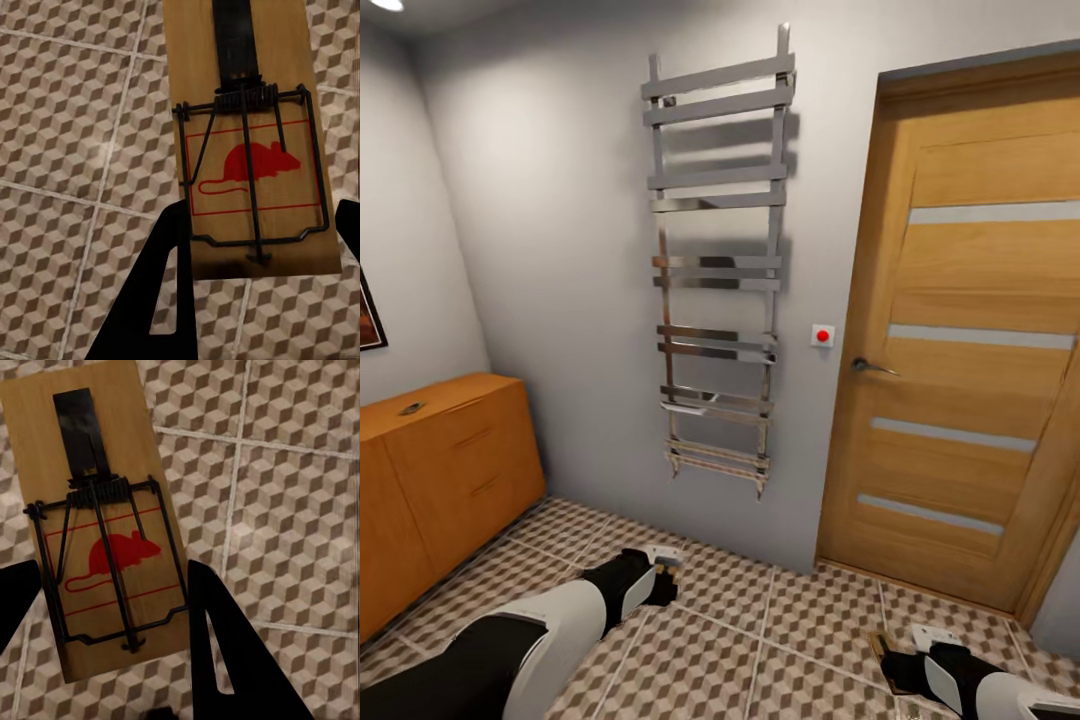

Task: Take the four mousetraps from the cabinet in the bathroom and place them on the bathroom floor. Make sure all four end up on the same floor surface, and ensure that at least two of them are either under or directly next to the same bathroom sink.

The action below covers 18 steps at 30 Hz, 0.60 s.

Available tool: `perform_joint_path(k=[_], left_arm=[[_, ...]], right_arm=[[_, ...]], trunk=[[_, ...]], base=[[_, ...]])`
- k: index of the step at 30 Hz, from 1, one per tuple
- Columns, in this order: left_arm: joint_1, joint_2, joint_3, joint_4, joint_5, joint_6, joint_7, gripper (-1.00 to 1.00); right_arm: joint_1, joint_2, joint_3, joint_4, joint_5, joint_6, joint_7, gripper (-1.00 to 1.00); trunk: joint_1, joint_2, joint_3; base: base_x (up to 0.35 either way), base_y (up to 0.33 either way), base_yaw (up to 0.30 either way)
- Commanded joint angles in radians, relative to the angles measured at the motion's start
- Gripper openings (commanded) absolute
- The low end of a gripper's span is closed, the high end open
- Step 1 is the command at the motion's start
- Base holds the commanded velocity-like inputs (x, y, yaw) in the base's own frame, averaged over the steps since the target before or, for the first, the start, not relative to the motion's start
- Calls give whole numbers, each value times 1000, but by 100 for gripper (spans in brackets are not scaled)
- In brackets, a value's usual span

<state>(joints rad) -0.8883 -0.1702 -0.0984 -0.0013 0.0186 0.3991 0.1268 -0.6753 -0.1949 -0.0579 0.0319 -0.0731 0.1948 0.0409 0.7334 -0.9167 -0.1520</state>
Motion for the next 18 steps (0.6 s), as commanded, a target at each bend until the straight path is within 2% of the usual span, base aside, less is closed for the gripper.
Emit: perform_joint_path(k=[1,11,18], left_arm=[[0,-2,-8,0,-5,4,2,-100],[4,-4,-7,0,-17,4,2,-100],[6,-3,-7,-1,-18,4,2,-100]], right_arm=[[-1,-1,-5,2,-10,0,1,-100],[-1,-6,-6,2,-18,0,0,-100],[-1,-52,-6,2,-55,0,7,-100]], trunk=[[0,-1,-1],[0,-1,-1],[0,-1,-1]], base=[[0,0,-297],[0,0,-297],[0,0,-297]])
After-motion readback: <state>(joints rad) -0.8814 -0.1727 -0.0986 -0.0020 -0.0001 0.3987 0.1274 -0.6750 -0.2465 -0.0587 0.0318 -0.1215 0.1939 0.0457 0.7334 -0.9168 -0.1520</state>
